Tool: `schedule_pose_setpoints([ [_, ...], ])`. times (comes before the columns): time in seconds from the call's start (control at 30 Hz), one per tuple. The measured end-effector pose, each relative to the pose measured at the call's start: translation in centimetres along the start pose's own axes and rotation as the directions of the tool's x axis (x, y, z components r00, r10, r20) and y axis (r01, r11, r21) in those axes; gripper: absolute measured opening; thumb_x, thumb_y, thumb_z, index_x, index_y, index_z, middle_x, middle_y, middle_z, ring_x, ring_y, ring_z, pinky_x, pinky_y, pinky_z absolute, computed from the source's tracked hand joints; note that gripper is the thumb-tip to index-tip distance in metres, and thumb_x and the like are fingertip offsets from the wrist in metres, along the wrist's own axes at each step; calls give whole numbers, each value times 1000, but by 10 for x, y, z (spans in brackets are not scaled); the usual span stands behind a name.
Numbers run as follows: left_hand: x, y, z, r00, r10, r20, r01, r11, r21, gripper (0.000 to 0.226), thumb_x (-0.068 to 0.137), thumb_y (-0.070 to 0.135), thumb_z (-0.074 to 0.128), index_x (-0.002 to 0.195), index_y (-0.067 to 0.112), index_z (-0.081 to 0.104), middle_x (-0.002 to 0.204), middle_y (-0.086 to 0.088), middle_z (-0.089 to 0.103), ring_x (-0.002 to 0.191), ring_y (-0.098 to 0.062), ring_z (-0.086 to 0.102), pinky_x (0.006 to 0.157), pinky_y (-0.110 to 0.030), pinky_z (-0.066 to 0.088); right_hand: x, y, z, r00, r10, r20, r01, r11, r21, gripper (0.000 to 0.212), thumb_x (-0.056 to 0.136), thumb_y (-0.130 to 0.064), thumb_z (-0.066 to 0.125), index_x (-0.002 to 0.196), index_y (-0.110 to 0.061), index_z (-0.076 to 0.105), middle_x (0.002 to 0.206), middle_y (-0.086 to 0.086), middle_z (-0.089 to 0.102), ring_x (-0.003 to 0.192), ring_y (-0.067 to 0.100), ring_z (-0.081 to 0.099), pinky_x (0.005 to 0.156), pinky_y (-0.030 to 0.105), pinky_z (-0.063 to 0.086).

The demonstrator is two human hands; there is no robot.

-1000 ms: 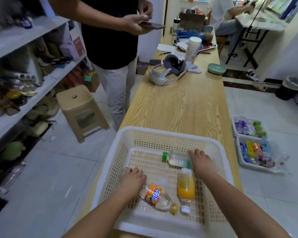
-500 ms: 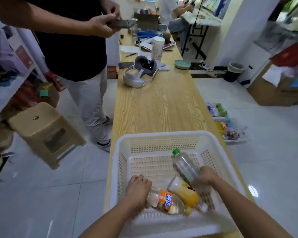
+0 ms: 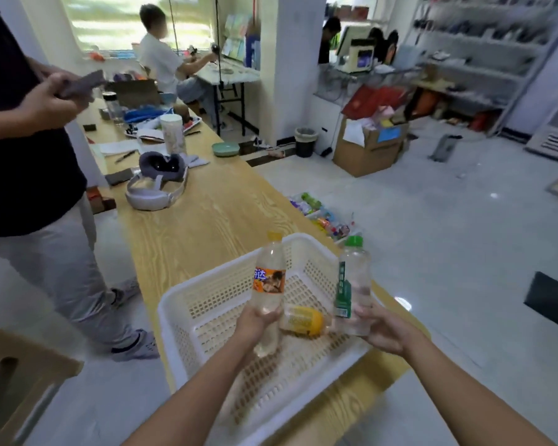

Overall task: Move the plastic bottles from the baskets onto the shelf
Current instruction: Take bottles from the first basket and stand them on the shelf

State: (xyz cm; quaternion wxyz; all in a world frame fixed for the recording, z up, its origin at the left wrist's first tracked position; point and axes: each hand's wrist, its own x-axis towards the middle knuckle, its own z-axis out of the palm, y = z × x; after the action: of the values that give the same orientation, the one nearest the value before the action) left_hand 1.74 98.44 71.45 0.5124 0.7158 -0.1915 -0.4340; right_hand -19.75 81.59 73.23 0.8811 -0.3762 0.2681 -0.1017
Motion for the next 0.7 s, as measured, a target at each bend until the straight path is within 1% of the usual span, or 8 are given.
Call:
schedule_pose_setpoints([
  [0.13, -18, 24, 55, 976, 61, 210, -59, 998, -15, 14, 88, 19, 69, 97, 9, 68, 90, -12, 70, 74, -16, 65, 61, -23, 50, -60, 8, -19, 992, -75, -98, 89, 985, 145, 93, 51, -1, 85, 136, -7, 48, 129, 24, 55, 110, 37, 59, 97, 50, 45],
  [0.2, -26, 24, 87, 942, 76, 328, -95, 995, 43, 24, 85, 28, 72, 95, 7, 68, 92, -13, 69, 82, -22, 64, 71, -30, 48, -98, 14, -31, 981, -100, -163, 135, 966, 219, 86, 40, -1, 88, 122, -2, 61, 115, 25, 63, 97, 36, 65, 87, 49, 51],
  [0.3, -29, 21, 140, 919, 139, 370, -229, 950, 211, 46, 63, 45, 85, 69, 13, 53, 66, -17, 50, 67, -28, 53, 67, -32, 36, -167, 26, -46, 947, -201, -250, 264, 931, 251, 73, 38, -6, 89, 108, 2, 69, 106, 25, 66, 90, 36, 67, 85, 48, 51],
  [0.37, -36, 22, 178, 899, 188, 396, -345, 861, 374, 44, 58, 44, 85, 58, 20, 48, 57, -6, 47, 60, -24, 48, 61, -32, 31, -221, 36, -55, 909, -274, -313, 354, 904, 239, 69, 41, -10, 89, 106, 3, 69, 105, 21, 68, 90, 33, 67, 86, 44, 51],
  [0.43, -61, 25, 220, 841, 184, 508, -404, 838, 366, 45, 50, 51, 80, 51, 21, 47, 52, 7, 45, 56, -13, 42, 59, -30, 29, -276, 49, -62, 870, -325, -372, 434, 861, 263, 65, 46, -12, 90, 105, 6, 69, 101, 20, 69, 88, 32, 68, 82, 42, 53],
  [0.53, -121, 18, 290, 742, 146, 655, -375, 899, 225, 37, 54, 45, 75, 55, 20, 47, 52, 11, 45, 50, -4, 42, 53, -21, 32, -361, 76, -71, 770, -356, -530, 562, 772, 297, 67, 45, -19, 95, 99, 10, 68, 94, 21, 68, 80, 32, 68, 78, 43, 55],
  [0.6, -166, 6, 334, 661, 107, 743, -328, 932, 157, 31, 58, 38, 75, 68, 14, 57, 60, 4, 57, 58, -11, 54, 56, -22, 41, -416, 100, -73, 681, -374, -629, 651, 703, 286, 71, 43, -19, 96, 100, 11, 67, 94, 23, 67, 80, 33, 67, 80, 45, 55],
  [0.7, -232, -15, 397, 517, 46, 854, -313, 940, 139, 38, 60, 36, 76, 83, 8, 65, 69, -3, 63, 63, -17, 58, 56, -25, 44, -498, 139, -75, 479, -357, -802, 766, 615, 184, 79, 32, -9, 97, 104, 4, 69, 98, 23, 66, 84, 35, 67, 82, 52, 54],
])
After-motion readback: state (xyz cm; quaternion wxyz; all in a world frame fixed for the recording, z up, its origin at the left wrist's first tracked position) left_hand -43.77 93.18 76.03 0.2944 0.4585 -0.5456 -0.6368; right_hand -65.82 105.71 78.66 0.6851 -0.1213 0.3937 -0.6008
